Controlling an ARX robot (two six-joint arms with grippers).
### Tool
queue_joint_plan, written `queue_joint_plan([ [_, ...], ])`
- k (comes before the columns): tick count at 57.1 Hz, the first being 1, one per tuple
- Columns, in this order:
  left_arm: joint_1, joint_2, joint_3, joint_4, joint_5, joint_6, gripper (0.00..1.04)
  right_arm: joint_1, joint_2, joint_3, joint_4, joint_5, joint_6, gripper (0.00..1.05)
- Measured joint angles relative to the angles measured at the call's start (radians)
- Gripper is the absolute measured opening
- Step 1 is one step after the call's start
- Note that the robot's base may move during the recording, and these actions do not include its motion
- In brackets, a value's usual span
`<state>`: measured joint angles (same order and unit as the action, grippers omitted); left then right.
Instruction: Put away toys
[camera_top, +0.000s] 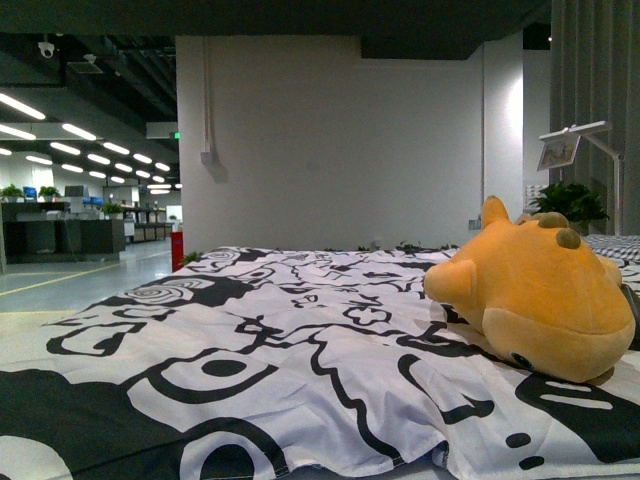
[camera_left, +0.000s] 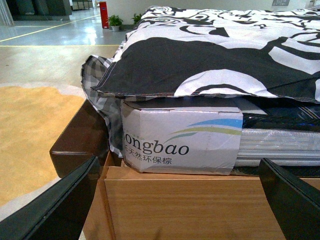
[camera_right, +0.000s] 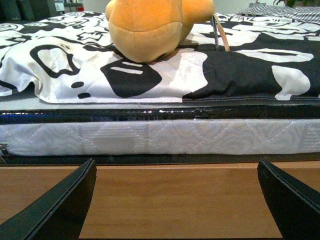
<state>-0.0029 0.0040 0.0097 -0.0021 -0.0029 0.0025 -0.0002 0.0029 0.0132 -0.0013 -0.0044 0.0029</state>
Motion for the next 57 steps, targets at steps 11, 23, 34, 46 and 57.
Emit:
queue_joint_plan([
  [11, 0.000, 0.000, 0.000, 0.000, 0.000, 0.000, 0.99, 0.000, 0.000, 0.000, 0.000, 0.000, 0.000, 0.98],
  [23, 0.000, 0.000, 0.000, 0.000, 0.000, 0.000, 0.99, 0.000, 0.000, 0.000, 0.000, 0.000, 0.000, 0.98],
  [34, 0.000, 0.000, 0.000, 0.000, 0.000, 0.000, 0.99, 0.000, 0.000, 0.000, 0.000, 0.000, 0.000, 0.98],
  [46, 0.000, 0.000, 0.000, 0.000, 0.000, 0.000, 0.99, 0.042, 0.076, 0.025, -0.104, 0.198, 0.093, 0.98],
  [57, 0.000, 0.000, 0.000, 0.000, 0.000, 0.000, 0.99, 0.002, 0.171, 0.057, -0.006, 0.168, 0.122, 0.98],
])
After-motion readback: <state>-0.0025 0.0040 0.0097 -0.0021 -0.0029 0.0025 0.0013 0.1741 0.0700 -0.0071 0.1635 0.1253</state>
